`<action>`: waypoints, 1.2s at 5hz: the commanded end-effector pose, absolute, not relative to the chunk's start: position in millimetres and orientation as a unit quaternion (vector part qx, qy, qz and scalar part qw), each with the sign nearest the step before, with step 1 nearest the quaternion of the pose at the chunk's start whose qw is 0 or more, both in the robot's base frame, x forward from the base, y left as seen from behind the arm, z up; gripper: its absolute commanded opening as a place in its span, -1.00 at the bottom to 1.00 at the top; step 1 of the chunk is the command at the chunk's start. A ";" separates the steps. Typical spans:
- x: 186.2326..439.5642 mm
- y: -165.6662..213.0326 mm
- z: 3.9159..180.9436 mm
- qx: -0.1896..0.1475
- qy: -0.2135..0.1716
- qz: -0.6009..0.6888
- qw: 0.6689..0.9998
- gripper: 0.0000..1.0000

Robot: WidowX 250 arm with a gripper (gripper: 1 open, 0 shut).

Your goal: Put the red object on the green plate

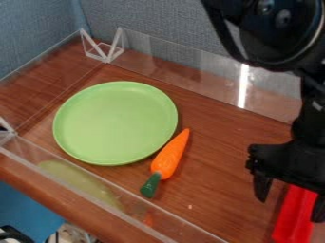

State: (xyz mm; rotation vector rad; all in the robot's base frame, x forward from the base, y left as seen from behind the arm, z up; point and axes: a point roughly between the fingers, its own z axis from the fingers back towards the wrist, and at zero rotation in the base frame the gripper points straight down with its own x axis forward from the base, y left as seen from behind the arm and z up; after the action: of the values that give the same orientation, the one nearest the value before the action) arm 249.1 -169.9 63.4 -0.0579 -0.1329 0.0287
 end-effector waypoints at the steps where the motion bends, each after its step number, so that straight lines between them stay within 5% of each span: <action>1: 246.8 -178.4 62.5 -0.035 -0.074 0.017 0.996 1.00; 2: 242.6 -182.9 48.3 -0.028 -0.063 0.024 0.997 1.00; 3: 241.4 -176.9 55.5 -0.028 -0.071 0.047 0.996 -1.00; 4: 238.7 -164.9 81.4 -0.030 -0.095 0.075 0.992 -1.00; 6: 225.1 -104.1 160.4 -0.034 -0.134 0.107 0.985 -1.00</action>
State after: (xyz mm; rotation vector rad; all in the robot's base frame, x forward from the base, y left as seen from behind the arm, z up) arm 223.0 -102.6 151.8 -0.0521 -0.2442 0.2218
